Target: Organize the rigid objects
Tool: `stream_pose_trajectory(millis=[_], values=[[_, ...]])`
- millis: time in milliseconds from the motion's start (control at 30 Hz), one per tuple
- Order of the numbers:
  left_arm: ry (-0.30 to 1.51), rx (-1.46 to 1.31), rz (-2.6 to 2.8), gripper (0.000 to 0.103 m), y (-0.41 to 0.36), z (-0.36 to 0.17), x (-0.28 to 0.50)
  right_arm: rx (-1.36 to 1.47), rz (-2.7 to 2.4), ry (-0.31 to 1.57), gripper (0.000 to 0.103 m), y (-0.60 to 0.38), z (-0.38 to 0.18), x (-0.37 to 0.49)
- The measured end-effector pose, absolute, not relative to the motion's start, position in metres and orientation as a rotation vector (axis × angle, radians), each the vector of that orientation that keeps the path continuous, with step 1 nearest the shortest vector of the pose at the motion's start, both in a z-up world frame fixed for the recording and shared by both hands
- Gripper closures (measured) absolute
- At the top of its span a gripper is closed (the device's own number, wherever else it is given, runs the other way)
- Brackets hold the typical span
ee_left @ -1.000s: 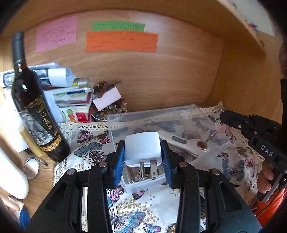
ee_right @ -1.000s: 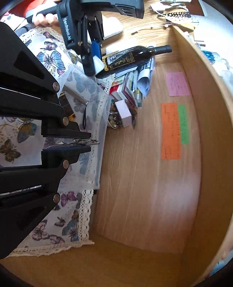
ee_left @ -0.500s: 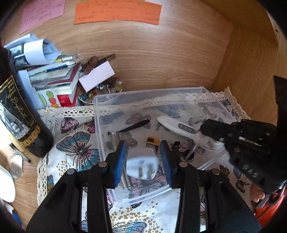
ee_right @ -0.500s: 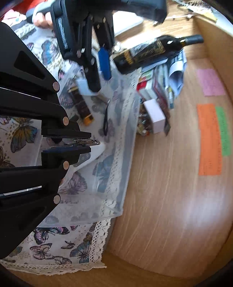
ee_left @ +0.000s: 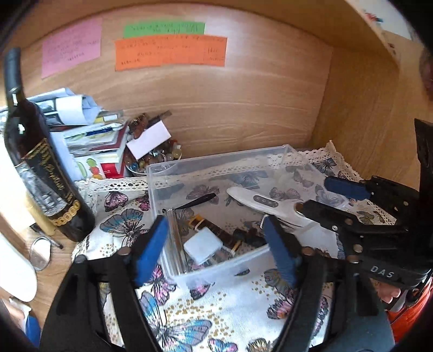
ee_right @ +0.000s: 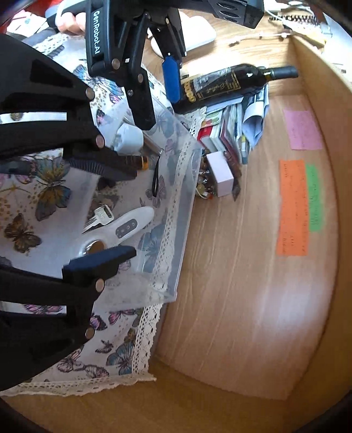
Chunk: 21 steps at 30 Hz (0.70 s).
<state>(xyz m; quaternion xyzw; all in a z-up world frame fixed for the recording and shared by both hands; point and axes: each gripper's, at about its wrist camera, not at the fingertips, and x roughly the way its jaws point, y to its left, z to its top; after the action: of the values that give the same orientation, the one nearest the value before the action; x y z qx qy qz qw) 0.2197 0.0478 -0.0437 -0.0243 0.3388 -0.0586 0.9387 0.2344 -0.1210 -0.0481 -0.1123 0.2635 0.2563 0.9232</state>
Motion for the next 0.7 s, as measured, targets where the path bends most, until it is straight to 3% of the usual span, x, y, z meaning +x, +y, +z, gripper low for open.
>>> stream_pose_trajectory(millis=[167,567,633,700], values=[[0.694,-0.047,-0.121,0.009,0.041,-0.046,0.196,-0.235,0.507,0.522,0.035,-0.136,-0.049,0.214],[0.805,-0.051,-0.192,0.007,-0.007,-0.088,0.164,-0.203,0.456,0.579,0.034,-0.182,-0.079,0.186],[0.811,-0.035,-0.197,0.008,-0.016,-0.096,0.161,-0.197,0.452,0.595,0.034,-0.188,-0.085,0.183],[0.827,-0.04,-0.203,0.021,-0.024,-0.103,0.16,-0.192,0.452,0.609,0.034,-0.192,-0.089,0.182]])
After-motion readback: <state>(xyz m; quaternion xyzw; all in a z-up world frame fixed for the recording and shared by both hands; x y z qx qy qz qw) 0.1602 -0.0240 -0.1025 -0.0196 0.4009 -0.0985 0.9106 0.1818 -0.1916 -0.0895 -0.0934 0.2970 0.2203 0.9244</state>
